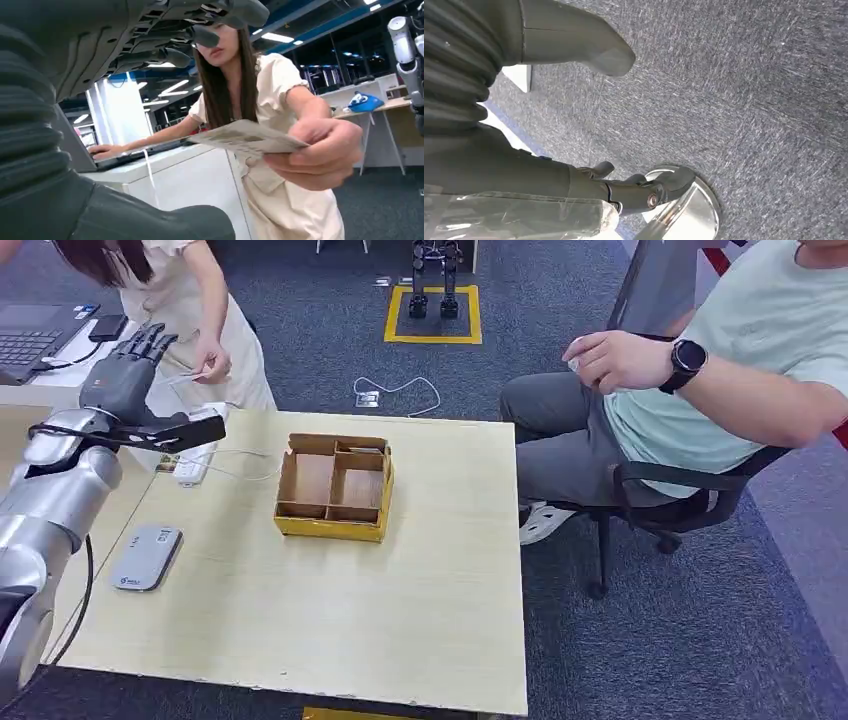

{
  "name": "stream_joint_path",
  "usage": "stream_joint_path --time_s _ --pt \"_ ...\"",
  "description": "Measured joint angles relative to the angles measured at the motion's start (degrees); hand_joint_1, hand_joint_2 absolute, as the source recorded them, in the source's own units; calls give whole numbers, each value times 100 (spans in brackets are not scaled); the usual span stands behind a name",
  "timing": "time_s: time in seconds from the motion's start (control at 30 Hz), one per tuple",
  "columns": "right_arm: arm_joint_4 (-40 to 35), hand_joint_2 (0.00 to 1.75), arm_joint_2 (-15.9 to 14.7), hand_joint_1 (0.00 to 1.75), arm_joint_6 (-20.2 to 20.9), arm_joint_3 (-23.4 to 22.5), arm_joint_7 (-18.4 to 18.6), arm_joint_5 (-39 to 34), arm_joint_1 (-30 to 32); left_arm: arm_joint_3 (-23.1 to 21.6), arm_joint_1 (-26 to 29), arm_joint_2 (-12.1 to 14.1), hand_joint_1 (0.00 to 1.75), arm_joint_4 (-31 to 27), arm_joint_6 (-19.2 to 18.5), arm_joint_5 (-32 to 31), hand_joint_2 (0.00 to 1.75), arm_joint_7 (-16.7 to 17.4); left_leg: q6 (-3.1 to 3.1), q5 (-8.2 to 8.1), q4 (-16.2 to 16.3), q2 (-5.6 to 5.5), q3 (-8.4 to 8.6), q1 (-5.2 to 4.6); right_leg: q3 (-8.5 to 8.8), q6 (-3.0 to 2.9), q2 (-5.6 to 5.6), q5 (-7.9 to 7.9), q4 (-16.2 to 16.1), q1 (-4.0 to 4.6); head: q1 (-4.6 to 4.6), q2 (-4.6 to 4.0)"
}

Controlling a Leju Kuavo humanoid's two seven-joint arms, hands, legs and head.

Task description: Pass the card to the sensor for recognition and then transmit it.

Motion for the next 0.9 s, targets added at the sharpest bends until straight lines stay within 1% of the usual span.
stream_joint_path --time_s 0.5,0.63,0.67,0.7,0.73,0.9 --pt "0 175 0 0 -15 0 0 4 0 -2 19 -13 0 120 -107 -66 175 -18 0 0 0 0 -1 0 0 0 -1 0 0 0 0 0" --pt "0 175 0 0 -17 0 0 4 0 -2 28 -13 0 151 -201 -66 175 -24 0 0 0 0 -1 0 0 0 -1 0 0 0 2 -2" --pt "0 175 0 0 -17 0 0 4 0 -2 30 -13 40 153 -221 -66 175 -26 0 0 0 0 -1 0 0 0 -1 0 0 0 0 0" --pt "0 175 0 0 -17 0 0 4 0 -2 30 -13 164 157 -238 -66 175 -28 0 0 0 0 -1 0 0 0 -1 0 0 0 2 0" --pt "0 175 0 0 -17 0 0 4 0 -2 30 -13 175 162 -276 -66 175 -31 0 0 0 0 -1 0 0 0 -1 0 0 0 0 0" --pt "0 175 0 0 -20 0 -7 4 0 -2 29 18 175 210 -610 -52 175 -155 0 0 0 0 -2 1 0 0 0 0 0 0 0 0"
